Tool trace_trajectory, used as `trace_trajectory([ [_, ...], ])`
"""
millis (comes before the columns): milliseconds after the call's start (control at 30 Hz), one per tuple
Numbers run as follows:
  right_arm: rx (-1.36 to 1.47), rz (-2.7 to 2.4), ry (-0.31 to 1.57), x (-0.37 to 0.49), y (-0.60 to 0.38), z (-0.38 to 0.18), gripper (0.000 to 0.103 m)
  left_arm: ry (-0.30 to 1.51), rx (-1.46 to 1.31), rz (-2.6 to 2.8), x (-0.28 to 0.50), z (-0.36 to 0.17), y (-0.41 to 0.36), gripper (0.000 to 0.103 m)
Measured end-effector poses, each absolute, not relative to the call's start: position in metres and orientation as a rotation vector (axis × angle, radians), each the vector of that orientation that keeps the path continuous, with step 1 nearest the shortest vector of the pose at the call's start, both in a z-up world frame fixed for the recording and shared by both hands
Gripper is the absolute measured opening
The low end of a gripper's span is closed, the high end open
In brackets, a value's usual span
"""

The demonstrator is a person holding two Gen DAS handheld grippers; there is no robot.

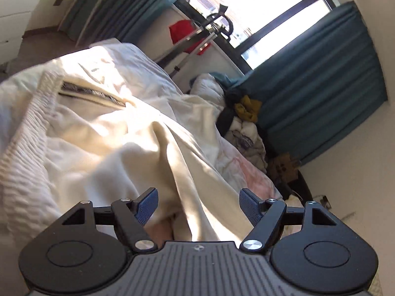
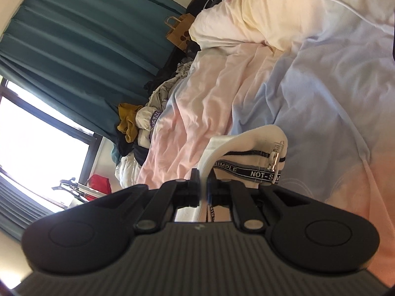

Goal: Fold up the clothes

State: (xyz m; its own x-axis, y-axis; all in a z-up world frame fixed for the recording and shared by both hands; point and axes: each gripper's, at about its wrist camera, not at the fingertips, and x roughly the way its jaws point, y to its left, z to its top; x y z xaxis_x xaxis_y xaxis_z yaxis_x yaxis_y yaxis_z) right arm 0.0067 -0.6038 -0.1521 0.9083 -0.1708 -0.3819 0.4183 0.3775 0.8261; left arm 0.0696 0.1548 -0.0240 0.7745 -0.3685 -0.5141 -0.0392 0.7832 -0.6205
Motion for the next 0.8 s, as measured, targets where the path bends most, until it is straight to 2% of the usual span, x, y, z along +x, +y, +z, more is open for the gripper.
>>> trace_trajectory([
  [167, 1.001, -0.406, 0.128, 0.006, -0.601, -0.129, 0.009, 0.592, -0.666, -0.001, 0.090, 0.002, 0.239, 0.077],
  [300, 0.888, -0.461, -0.015, 0.000, -0.602, -0.103, 0.008, 0.647, -0.649, 0.084, 0.118, -0.017, 0.284, 0.077],
  [400, 0.794, -0.523, -0.003, 0.007, -0.605, -0.097, 0.008, 0.697, -0.675, 0.070, 0.144, -0.038, 0.296, 0.077],
  [567, 0.800, -0.563, 0.081, 0.022, -0.615, -0.112, 0.008, 0.758, -0.653, 0.056, 0.195, -0.072, 0.292, 0.074],
  [700, 0.771, -0.575, 0.114, 0.034, -0.614, -0.117, 0.008, 0.789, -0.669, 0.069, 0.223, -0.092, 0.298, 0.060],
  [767, 0.756, -0.579, 0.125, 0.038, -0.611, -0.118, 0.008, 0.797, -0.658, 0.077, 0.230, -0.095, 0.299, 0.047],
  [800, 0.755, -0.583, 0.129, 0.040, -0.610, -0.119, 0.008, 0.800, -0.635, 0.088, 0.232, -0.095, 0.298, 0.035],
])
